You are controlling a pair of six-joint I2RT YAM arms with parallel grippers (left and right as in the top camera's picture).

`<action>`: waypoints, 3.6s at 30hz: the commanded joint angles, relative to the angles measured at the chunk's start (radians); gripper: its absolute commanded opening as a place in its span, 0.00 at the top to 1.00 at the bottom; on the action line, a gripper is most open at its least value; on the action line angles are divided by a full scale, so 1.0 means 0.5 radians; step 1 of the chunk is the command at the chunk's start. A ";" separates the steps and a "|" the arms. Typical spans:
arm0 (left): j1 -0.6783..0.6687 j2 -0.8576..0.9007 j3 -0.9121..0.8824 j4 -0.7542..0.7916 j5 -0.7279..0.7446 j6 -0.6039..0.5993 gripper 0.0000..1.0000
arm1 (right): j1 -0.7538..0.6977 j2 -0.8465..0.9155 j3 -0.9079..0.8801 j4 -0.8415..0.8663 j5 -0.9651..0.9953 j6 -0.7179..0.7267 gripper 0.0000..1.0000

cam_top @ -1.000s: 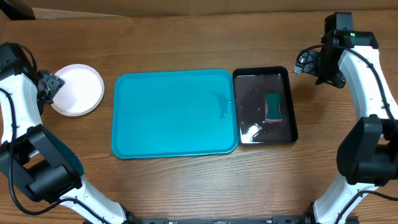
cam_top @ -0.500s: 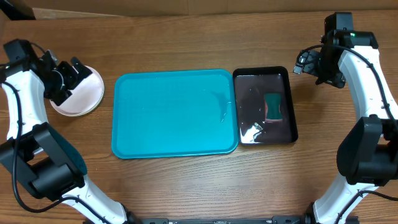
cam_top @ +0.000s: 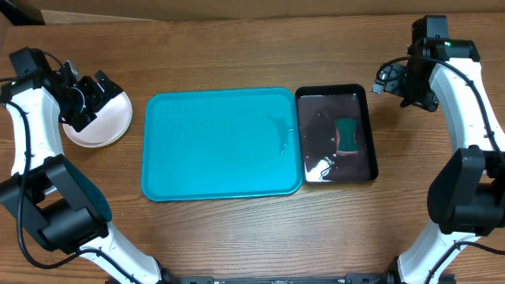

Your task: Clean dirty plates on tray and stack at the side

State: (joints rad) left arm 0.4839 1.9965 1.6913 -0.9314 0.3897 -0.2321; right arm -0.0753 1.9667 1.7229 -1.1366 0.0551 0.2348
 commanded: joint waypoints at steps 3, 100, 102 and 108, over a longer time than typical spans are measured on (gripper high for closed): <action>-0.006 -0.011 0.023 -0.006 0.037 0.032 0.00 | 0.001 -0.017 0.009 0.011 -0.010 0.009 0.00; -0.006 -0.011 0.023 -0.006 0.037 0.032 0.00 | 0.326 -3.928 -3.430 2.110 -0.181 -0.217 0.00; -0.006 -0.011 0.023 -0.005 0.037 0.032 0.00 | 0.325 -3.928 -3.430 2.110 -0.181 -0.217 0.00; -0.006 -0.011 0.023 -0.006 0.037 0.032 0.00 | 0.326 -3.928 -3.430 2.110 -0.181 -0.217 0.00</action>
State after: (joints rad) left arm 0.4839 1.9965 1.6913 -0.9344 0.3935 -0.2321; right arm 0.0921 0.0128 0.0181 -0.0872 -0.0444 0.1303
